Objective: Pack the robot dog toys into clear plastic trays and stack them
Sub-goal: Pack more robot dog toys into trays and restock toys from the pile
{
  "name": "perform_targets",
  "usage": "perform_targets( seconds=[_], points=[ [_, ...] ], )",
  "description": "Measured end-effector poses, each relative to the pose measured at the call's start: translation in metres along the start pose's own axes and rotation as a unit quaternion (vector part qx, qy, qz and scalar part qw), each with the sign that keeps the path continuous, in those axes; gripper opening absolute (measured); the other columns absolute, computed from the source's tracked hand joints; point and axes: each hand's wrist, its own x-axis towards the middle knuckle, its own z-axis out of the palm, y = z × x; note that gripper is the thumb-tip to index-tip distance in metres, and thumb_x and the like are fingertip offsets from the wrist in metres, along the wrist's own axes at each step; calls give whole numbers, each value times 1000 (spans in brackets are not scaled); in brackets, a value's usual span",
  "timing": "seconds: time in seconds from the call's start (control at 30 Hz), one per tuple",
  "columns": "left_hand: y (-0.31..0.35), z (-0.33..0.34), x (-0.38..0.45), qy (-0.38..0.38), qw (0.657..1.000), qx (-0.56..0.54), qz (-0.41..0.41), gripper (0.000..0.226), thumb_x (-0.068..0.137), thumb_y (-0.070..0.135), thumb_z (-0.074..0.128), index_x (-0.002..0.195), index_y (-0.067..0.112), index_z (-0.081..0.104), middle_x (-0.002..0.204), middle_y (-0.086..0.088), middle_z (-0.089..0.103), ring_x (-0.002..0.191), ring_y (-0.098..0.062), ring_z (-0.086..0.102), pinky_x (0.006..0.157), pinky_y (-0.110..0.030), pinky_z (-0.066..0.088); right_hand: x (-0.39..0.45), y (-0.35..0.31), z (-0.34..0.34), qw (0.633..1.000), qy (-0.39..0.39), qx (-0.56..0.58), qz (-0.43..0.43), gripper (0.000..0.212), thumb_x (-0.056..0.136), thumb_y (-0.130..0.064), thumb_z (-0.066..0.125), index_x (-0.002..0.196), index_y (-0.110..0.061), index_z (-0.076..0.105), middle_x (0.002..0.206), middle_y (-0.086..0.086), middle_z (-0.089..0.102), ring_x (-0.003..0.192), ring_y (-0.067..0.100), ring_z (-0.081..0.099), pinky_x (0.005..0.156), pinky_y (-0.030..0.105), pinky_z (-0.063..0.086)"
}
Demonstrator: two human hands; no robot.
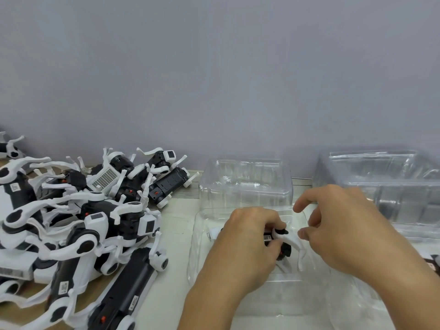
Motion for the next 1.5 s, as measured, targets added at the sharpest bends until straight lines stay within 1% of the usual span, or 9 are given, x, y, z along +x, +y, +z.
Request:
perform_targets(
  seconds=[0.17,0.33,0.5,0.63,0.77,0.87,1.0,1.13,1.5],
  points=[
    [-2,3,2,26,999,-29,-35,19,88,22,74,103,34,75,94,20,60,86,13,56,75,-5,47,0,-1,-1,1000,-4,-3,-1,32,82,-24,76,95,-44,56,107,-2,61,102,21,58,75,29,47],
    [-5,-1,2,1,999,-40,-19,19,88,20,74,103,33,76,99,21,65,95,13,57,77,-2,45,1,-2,0,1000,-4,-12,-5,30,83,-22,74,87,-46,56,102,-5,61,95,17,58,60,23,40],
    [-5,-7,2,-9,997,-77,-11,17,89,25,73,104,34,75,100,19,67,91,13,59,75,-2,45,3,1,1,1000,-8,-1,-3,29,83,-23,74,82,-47,59,100,-7,61,90,14,59,58,21,40],
    [-9,-26,4,63,985,-158,10,12,87,21,75,95,29,78,93,16,73,93,2,65,87,-22,55,3,4,1,999,-19,27,-1,27,83,-21,74,77,-45,65,96,-7,60,85,11,60,60,21,44],
    [-31,-54,2,178,982,-69,-11,16,87,26,73,100,36,74,102,23,69,112,-2,58,100,-27,46,1,2,1,999,-20,28,-12,27,85,-21,71,76,-45,63,92,-8,59,84,8,60,65,24,46],
    [-43,-62,-2,144,988,-21,-44,24,87,35,71,111,39,68,118,26,62,124,1,48,103,-17,35,-2,-2,0,999,-8,2,-41,21,89,-30,65,85,-49,57,99,-14,52,96,9,55,78,25,44],
    [-43,-55,-3,63,997,7,-53,31,88,46,68,118,46,58,125,33,51,124,10,38,89,5,25,-5,-14,2,996,12,0,-83,9,89,-45,64,91,-50,57,100,-20,45,103,6,49,80,25,35],
    [-43,-46,-3,10,997,34,-62,37,94,44,64,129,46,53,125,34,43,123,12,32,82,3,25,-5,-19,7,996,2,-12,-88,10,86,-45,70,82,-47,61,104,-22,48,103,4,48,81,26,38],
    [-41,-38,2,23,996,-13,-79,33,95,28,66,116,47,51,115,22,55,102,15,42,75,8,28,2,-15,19,997,-1,48,-60,21,89,-27,69,74,-42,68,86,-23,59,83,-2,52,62,21,40]
  ],
)
